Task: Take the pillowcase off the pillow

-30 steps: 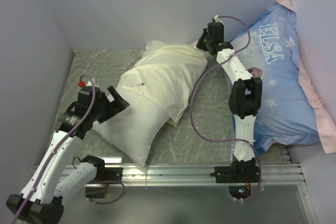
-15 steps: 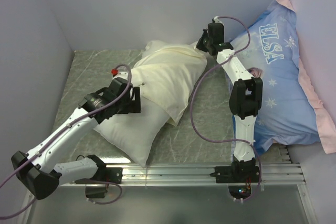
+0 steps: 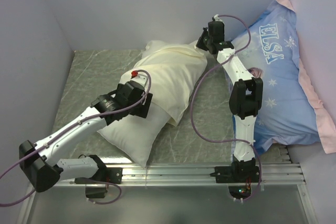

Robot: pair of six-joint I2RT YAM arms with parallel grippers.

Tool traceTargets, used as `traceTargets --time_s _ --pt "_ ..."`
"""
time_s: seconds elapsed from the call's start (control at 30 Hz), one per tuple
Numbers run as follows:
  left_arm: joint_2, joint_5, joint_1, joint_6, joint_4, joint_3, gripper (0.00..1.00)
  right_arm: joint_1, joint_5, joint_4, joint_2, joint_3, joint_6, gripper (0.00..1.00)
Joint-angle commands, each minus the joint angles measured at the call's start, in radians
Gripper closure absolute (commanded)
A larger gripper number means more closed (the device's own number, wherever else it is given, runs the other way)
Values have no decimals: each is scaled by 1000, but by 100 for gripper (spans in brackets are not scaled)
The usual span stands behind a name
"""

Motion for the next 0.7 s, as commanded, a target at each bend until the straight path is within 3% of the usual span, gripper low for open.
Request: traceTargets --time_s 0.0,0.23,0.33,0.37,0.67 --pt "72 9 2 61 33 -49 1 10 -9 20 -25 53 -3 100" --pt "245 95 54 15 180 -107 3 14 -13 21 -18 56 -3 100" --pt "285 91 66 -6 174 -99 49 13 -12 25 -26 53 -8 100" --pt "281 56 69 -25 156 -95 99 13 -10 25 -29 53 -9 100" --pt "2 -198 127 -129 -5 45 100 11 20 -17 -74 153 -3 100"
